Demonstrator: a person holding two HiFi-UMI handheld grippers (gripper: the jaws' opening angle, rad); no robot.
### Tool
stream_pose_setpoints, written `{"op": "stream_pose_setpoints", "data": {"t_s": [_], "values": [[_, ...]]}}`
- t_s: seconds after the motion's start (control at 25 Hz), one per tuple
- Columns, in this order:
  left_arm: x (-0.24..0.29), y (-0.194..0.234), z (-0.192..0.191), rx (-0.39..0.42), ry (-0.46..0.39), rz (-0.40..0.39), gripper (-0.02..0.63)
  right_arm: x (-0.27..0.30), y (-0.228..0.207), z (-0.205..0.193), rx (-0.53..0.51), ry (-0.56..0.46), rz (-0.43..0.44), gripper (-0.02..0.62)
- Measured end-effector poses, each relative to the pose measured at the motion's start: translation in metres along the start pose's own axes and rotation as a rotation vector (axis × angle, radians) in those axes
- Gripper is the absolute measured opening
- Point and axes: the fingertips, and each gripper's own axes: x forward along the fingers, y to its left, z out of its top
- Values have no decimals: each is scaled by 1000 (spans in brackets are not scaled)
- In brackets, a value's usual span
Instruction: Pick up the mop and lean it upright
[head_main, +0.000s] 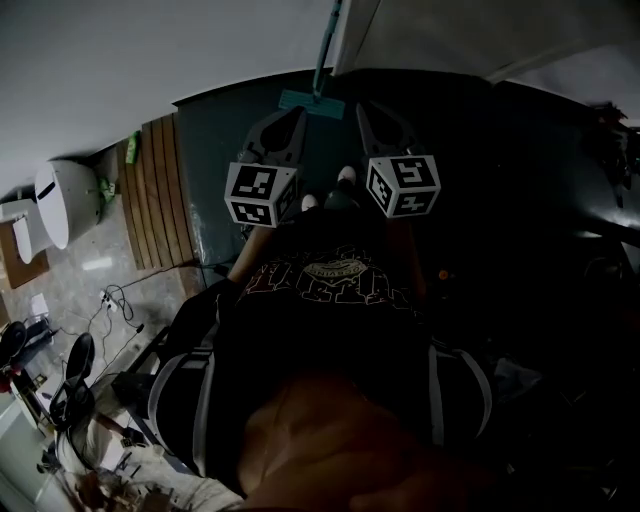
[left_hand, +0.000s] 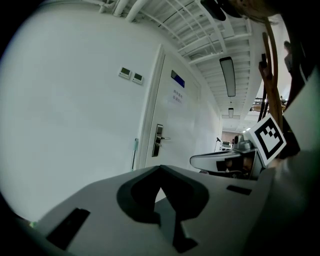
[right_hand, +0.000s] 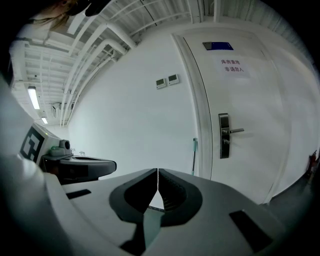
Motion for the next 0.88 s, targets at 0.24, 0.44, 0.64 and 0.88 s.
{"op": "stream_pose_setpoints", "data": {"t_s": [0.24,0.44,0.64,0.88], "values": [[14,10,3,-12,-4,5,47,15,-12,2,-3,11,-1,20],[42,27,12,-16,2,22,46,49,-29,15,-12,17,23,20],[78,45,32,-7,-12,38,48,84,-47,35,-27,6,55,20],[127,47,57,5,-26,56,46,110,-88,58,-30,-10,82,20]]}}
